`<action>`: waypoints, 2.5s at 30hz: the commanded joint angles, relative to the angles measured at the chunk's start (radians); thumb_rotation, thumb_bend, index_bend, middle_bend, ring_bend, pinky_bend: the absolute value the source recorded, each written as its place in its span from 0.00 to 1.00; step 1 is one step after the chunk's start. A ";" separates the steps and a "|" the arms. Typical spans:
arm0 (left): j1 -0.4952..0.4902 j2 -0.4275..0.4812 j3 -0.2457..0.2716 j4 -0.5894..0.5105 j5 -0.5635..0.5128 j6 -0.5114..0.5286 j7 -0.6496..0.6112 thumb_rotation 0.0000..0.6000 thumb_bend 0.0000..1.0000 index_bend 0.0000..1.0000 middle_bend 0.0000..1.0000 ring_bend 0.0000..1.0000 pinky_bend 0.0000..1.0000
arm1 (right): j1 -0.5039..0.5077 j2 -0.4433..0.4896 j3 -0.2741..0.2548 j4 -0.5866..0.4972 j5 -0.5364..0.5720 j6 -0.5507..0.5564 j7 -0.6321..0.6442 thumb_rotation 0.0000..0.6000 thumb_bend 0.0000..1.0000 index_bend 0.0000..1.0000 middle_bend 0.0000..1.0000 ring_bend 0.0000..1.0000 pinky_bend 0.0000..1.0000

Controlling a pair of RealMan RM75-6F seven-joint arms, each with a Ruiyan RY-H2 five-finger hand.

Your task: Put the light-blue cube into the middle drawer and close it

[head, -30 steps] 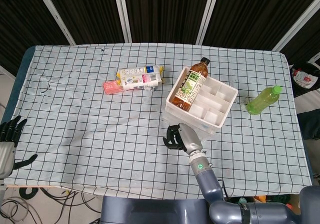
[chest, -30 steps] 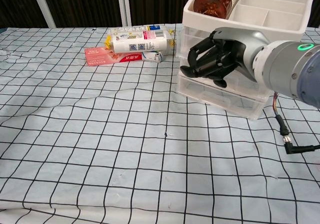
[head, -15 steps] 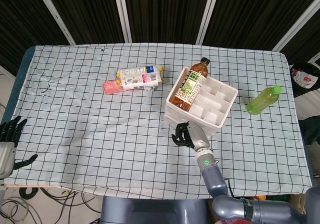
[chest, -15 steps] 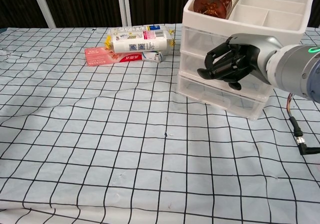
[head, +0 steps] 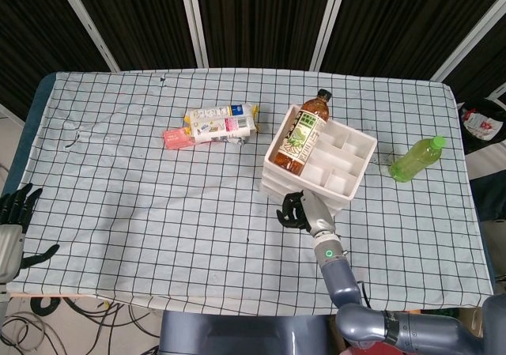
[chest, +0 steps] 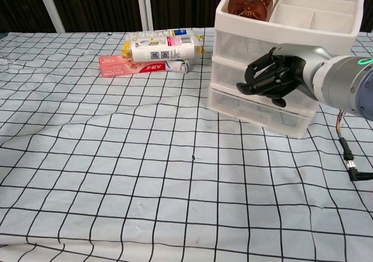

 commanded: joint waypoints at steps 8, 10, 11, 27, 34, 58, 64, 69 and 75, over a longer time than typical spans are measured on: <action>0.000 0.000 0.000 -0.002 -0.001 -0.001 -0.001 1.00 0.05 0.00 0.00 0.00 0.00 | -0.010 0.016 -0.005 0.022 0.017 -0.003 0.014 1.00 0.37 0.74 0.81 0.87 0.81; 0.000 0.000 0.000 -0.003 -0.001 -0.001 0.000 1.00 0.05 0.00 0.00 0.00 0.00 | -0.011 0.019 -0.005 0.024 0.019 -0.004 0.015 1.00 0.37 0.74 0.80 0.87 0.81; 0.000 0.000 0.000 -0.003 -0.001 -0.001 0.000 1.00 0.05 0.00 0.00 0.00 0.00 | -0.011 0.020 -0.005 0.025 0.019 -0.004 0.016 1.00 0.37 0.74 0.80 0.87 0.81; 0.001 0.002 0.001 -0.005 -0.001 -0.002 -0.002 1.00 0.06 0.00 0.00 0.00 0.00 | -0.002 0.035 0.007 0.048 0.056 -0.010 0.014 1.00 0.37 0.74 0.80 0.87 0.81; 0.001 0.002 0.002 -0.006 0.000 -0.001 -0.002 1.00 0.06 0.00 0.00 0.00 0.00 | -0.010 0.053 -0.002 0.030 0.048 -0.011 0.015 1.00 0.37 0.74 0.80 0.86 0.81; 0.006 0.004 0.015 -0.004 0.025 0.009 0.011 1.00 0.06 0.00 0.00 0.00 0.00 | -0.333 0.537 -0.433 -0.203 -0.670 0.084 0.029 1.00 0.35 0.61 0.48 0.56 0.47; 0.006 0.004 0.018 -0.003 0.024 0.004 0.026 1.00 0.06 0.00 0.00 0.00 0.00 | -0.438 0.652 -0.531 -0.049 -0.861 0.195 0.020 1.00 0.26 0.09 0.07 0.09 0.21; 0.004 0.002 0.019 0.002 0.021 -0.002 0.046 1.00 0.05 0.00 0.00 0.00 0.00 | -0.512 0.661 -0.528 0.054 -0.906 0.311 0.058 1.00 0.22 0.00 0.00 0.00 0.19; 0.004 0.007 0.021 0.002 0.005 -0.015 0.080 1.00 0.05 0.00 0.00 0.00 0.00 | -0.560 0.607 -0.477 0.184 -0.921 0.424 0.077 1.00 0.20 0.00 0.00 0.00 0.18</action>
